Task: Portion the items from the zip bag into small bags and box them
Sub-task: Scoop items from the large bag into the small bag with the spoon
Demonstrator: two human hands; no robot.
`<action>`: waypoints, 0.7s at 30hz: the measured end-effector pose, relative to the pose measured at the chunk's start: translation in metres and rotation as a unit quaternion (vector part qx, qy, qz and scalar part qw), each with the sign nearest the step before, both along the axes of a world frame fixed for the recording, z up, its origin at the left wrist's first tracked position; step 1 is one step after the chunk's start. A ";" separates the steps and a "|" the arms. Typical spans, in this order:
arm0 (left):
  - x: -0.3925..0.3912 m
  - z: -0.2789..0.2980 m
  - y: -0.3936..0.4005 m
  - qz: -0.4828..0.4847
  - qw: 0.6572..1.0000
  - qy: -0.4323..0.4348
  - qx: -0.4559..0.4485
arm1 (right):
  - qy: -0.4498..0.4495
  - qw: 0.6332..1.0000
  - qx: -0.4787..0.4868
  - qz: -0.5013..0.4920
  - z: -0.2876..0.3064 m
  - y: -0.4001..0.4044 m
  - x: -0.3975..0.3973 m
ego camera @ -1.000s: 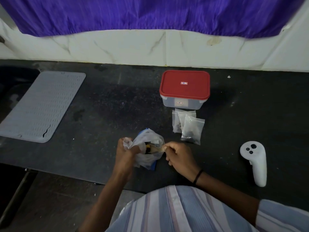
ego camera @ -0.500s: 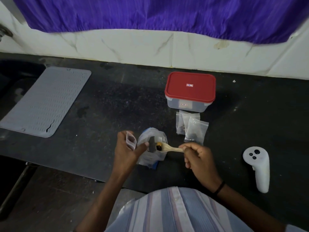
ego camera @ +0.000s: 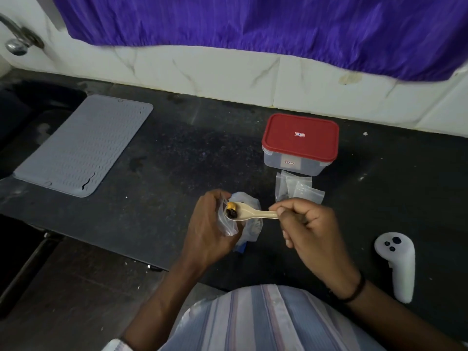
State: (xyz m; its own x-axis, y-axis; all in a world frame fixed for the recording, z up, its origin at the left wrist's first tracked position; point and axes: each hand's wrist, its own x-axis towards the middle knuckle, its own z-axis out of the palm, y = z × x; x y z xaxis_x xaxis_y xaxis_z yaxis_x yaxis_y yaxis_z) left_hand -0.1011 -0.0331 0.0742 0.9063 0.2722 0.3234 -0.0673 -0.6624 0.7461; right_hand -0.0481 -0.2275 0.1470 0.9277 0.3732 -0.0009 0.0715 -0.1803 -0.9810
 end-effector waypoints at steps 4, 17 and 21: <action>-0.005 -0.005 0.002 -0.004 1.000 0.007 0.027 | -0.207 0.968 -0.131 0.049 0.002 0.003 -0.002; -0.008 -0.009 -0.006 0.028 0.999 0.011 -0.029 | -0.536 0.777 -0.297 0.141 -0.001 -0.001 -0.011; -0.009 -0.010 -0.004 0.063 0.996 0.026 -0.060 | -0.476 0.842 -0.242 0.070 -0.019 -0.012 -0.003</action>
